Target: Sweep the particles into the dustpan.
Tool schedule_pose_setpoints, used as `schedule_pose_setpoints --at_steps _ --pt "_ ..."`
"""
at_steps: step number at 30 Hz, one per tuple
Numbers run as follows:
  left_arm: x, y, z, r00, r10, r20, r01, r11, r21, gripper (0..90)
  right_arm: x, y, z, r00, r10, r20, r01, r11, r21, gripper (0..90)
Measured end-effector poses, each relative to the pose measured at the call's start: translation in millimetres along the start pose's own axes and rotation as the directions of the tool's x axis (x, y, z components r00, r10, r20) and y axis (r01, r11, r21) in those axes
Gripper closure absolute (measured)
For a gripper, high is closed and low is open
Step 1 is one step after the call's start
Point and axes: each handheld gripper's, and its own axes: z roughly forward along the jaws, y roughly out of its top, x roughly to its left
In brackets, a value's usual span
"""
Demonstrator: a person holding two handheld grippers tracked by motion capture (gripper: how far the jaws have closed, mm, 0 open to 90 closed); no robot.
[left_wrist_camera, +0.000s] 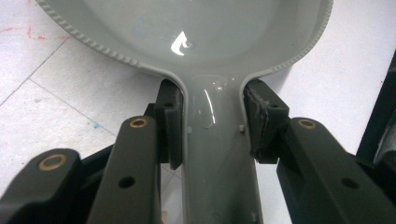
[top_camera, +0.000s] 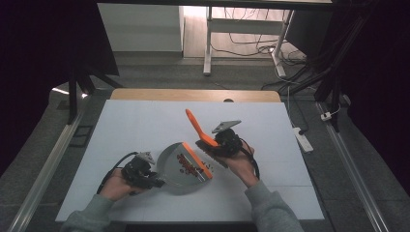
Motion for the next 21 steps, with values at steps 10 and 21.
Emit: schedule_pose_setpoints --at_steps 10,21 --pt "-1.1 -3.4 -5.2 0.9999 0.016 0.006 -0.016 0.9998 0.009 61.9 -18.7 -24.2 -7.1 0.9962 0.053 0.07 -0.057 0.997 0.049 70.4" --pt "-3.3 -4.3 -6.2 0.9993 0.033 0.019 -0.033 0.9993 0.019 61.9 -18.6 -24.9 2.6 0.997 0.047 0.061 -0.051 0.996 0.07 70.4"
